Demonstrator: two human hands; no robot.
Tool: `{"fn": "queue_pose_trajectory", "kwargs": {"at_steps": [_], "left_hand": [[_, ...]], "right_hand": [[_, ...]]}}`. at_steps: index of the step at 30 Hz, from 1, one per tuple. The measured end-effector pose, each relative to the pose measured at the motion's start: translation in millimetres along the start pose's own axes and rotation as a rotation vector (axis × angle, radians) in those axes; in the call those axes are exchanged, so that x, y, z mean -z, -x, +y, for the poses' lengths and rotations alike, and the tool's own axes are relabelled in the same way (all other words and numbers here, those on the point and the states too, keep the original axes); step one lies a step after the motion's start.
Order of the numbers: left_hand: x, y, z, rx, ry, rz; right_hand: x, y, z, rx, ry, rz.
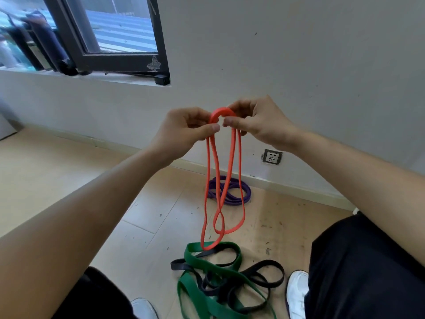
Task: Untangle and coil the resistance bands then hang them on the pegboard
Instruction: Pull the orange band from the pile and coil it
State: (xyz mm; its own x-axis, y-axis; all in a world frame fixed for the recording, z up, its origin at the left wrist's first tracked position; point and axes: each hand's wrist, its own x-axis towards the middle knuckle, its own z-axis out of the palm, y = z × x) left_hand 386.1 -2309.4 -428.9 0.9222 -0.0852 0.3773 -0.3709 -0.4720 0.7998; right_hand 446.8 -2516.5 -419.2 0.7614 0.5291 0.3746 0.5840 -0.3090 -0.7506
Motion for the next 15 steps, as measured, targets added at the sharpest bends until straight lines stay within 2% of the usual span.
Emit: {"fn": "queue_pose_trajectory", "kwargs": {"at_steps": [4,9,15], "left_hand": [[-4.0,2.3,1.2,-0.036,-0.006,-0.02],[-8.2,1.3,2.4,-0.018,0.019,-0.018],[-30.8,5.7,-0.4,0.14,0.116,-0.108]], "right_hand": [[2.6,2.3,-1.9,0.037,0.074,-0.075],[10.3,2.6,-8.8,0.036,0.094,-0.075],[19.5,5.2,-13.2,0.048,-0.094,0.004]]}}
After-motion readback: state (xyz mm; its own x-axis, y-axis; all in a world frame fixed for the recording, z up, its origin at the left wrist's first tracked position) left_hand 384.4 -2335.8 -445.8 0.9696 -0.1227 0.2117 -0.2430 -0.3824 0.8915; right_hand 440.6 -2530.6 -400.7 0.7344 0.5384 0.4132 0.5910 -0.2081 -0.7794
